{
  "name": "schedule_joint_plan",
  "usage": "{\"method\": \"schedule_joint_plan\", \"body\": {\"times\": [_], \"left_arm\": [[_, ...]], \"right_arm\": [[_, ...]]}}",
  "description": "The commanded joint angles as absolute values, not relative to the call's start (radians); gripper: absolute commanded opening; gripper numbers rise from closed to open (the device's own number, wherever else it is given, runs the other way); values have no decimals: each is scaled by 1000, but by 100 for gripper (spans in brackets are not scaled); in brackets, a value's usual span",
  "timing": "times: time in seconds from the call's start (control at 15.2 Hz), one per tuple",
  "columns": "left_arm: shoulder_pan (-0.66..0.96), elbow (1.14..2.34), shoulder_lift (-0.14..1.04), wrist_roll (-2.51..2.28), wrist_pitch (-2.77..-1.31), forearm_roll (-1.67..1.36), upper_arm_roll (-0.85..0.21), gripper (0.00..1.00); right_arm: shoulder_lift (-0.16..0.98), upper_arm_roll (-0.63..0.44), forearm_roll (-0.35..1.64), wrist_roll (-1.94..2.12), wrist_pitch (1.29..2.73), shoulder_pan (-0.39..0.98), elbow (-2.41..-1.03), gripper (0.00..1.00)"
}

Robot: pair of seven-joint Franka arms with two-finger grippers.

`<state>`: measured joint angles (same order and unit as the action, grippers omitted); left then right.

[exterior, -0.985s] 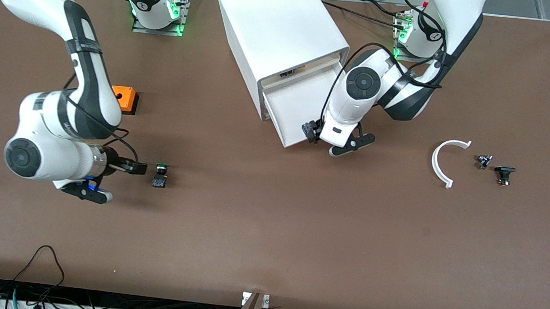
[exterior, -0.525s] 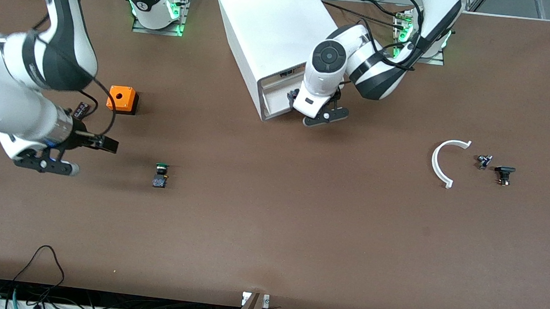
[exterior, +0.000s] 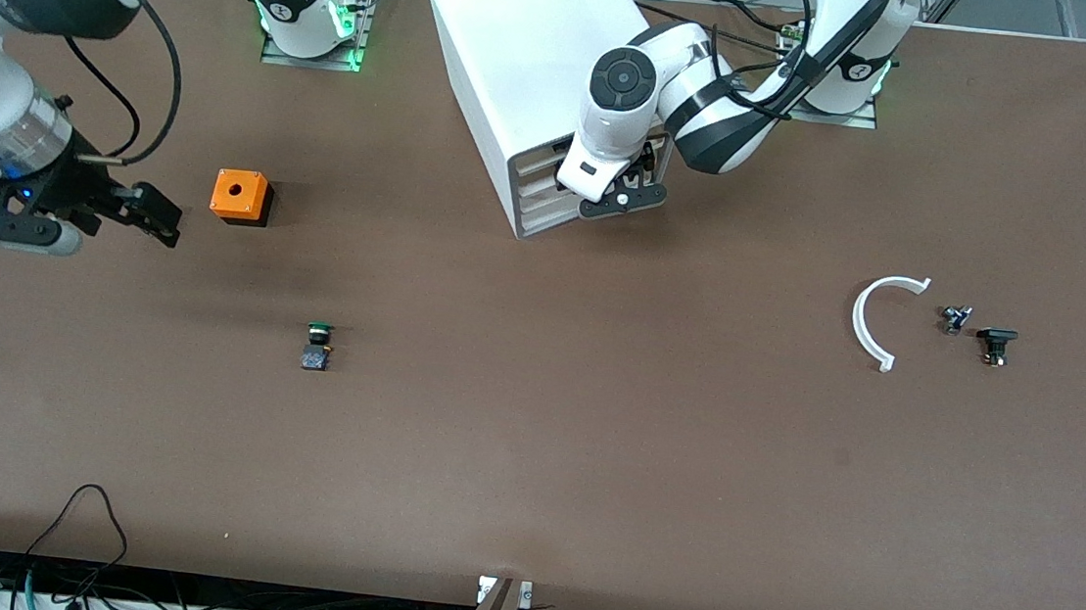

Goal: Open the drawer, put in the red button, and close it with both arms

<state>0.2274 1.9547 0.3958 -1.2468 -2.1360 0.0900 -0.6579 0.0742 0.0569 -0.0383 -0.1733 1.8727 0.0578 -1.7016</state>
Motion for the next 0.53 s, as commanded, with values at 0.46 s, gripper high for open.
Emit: {"method": "schedule_joint_plan", "body": {"times": [0.46], "left_arm": [[121, 1889, 368, -1180, -2115, 115, -680, 99]], "right_arm": [[-12, 57, -28, -108, 1890, 60, -1720, 100]]}}
